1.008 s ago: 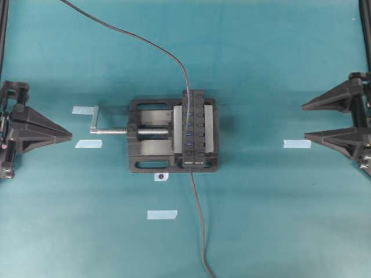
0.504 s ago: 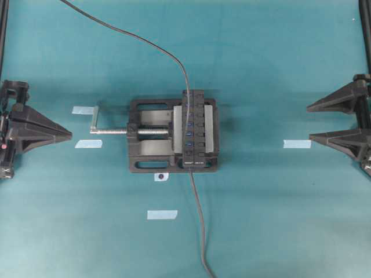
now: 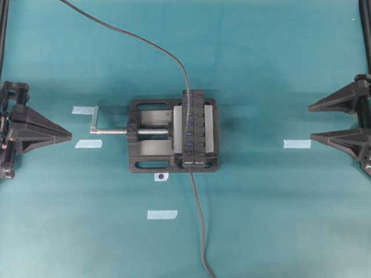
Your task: Insert the USB into the front port of the fixed hub.
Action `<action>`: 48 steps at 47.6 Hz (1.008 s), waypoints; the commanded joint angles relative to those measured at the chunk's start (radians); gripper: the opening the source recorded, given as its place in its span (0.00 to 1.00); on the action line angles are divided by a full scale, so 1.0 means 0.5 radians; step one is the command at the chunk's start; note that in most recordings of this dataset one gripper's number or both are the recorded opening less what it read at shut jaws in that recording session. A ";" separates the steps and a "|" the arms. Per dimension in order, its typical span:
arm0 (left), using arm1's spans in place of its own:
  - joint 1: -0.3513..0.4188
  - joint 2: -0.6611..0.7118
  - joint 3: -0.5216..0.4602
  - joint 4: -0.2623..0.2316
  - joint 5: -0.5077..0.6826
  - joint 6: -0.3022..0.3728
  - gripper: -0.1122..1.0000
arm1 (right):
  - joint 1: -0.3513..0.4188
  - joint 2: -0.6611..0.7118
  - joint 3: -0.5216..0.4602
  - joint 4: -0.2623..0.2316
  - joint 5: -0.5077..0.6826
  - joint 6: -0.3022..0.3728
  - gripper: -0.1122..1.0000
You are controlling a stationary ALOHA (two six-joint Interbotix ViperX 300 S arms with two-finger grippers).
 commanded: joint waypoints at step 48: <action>0.003 -0.006 0.037 0.003 -0.095 -0.058 0.10 | -0.021 -0.067 0.061 -0.003 0.006 0.021 0.80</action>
